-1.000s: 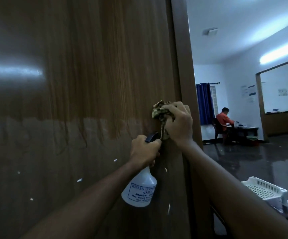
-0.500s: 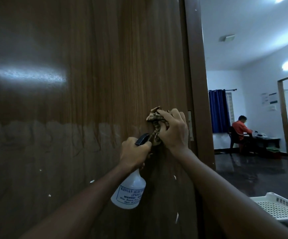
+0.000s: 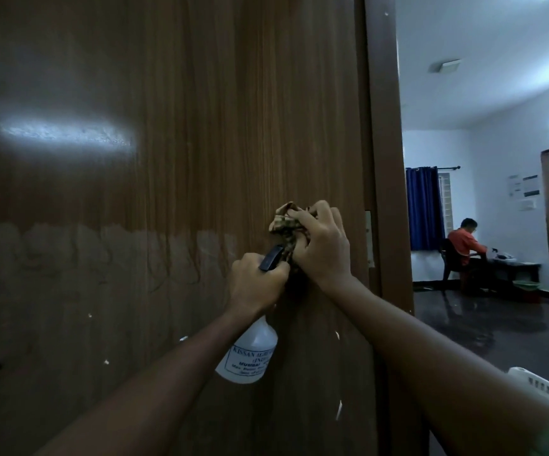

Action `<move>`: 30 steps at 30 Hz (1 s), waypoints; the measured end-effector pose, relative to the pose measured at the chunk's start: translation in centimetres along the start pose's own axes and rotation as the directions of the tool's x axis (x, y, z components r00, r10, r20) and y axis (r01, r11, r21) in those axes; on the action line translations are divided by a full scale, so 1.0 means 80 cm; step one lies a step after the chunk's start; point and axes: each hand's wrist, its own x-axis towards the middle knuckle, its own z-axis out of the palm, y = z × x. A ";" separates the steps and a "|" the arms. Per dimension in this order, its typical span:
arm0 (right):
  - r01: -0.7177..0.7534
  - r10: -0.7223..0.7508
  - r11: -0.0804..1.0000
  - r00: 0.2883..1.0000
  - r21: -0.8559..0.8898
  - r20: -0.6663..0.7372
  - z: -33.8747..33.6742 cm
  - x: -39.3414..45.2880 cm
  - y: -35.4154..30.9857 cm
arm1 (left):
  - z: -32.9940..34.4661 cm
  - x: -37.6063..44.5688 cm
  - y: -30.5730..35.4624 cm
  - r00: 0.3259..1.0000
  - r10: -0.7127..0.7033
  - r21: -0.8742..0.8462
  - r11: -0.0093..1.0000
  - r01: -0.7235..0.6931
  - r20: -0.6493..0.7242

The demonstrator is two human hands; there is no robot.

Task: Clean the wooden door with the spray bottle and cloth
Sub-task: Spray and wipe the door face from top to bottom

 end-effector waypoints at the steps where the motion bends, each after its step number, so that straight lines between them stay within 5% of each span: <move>1: -0.022 0.022 1.000 1.000 0.009 -0.019 0.008 -0.008 -0.003 | -0.001 0.002 0.003 1.000 -0.011 0.003 1.000 0.011 -0.008; 8: 0.289 -0.295 0.955 0.946 0.062 0.132 0.007 -0.112 -0.005 | -0.028 -0.005 0.000 0.999 -0.018 0.076 0.997 0.020 -0.027; 14: 0.015 -0.012 0.998 0.999 0.060 -0.039 0.027 0.013 -0.045 | -0.058 -0.019 -0.036 1.000 -0.003 0.085 0.996 0.003 -0.001; 17: 0.001 0.004 0.998 0.997 0.071 -0.083 0.033 0.002 -0.060 | -0.075 -0.011 -0.028 0.998 0.022 0.065 0.998 -0.018 -0.063; 19: 0.156 -0.157 0.986 0.988 0.056 0.003 0.041 -0.059 -0.061 | -0.080 -0.015 -0.025 0.995 0.025 0.078 0.997 -0.017 -0.099; 23: 0.459 -0.466 0.884 0.857 0.086 0.218 0.045 -0.124 -0.048 | -0.086 -0.030 -0.030 0.994 0.032 0.143 0.990 -0.017 -0.101; 25: 0.419 -0.424 0.906 0.889 0.065 0.173 0.045 -0.084 -0.057 | -0.093 -0.031 -0.033 0.993 0.034 0.147 0.989 -0.018 -0.109; 27: 0.207 -0.210 0.977 0.976 0.047 0.059 0.043 -0.035 -0.077 | -0.099 -0.030 -0.034 0.991 0.051 0.160 0.987 -0.031 -0.123; 30: 0.027 -0.024 0.998 0.998 0.058 -0.051 0.052 -0.017 -0.099 | -0.104 -0.031 -0.037 0.989 0.058 0.185 0.982 -0.032 -0.136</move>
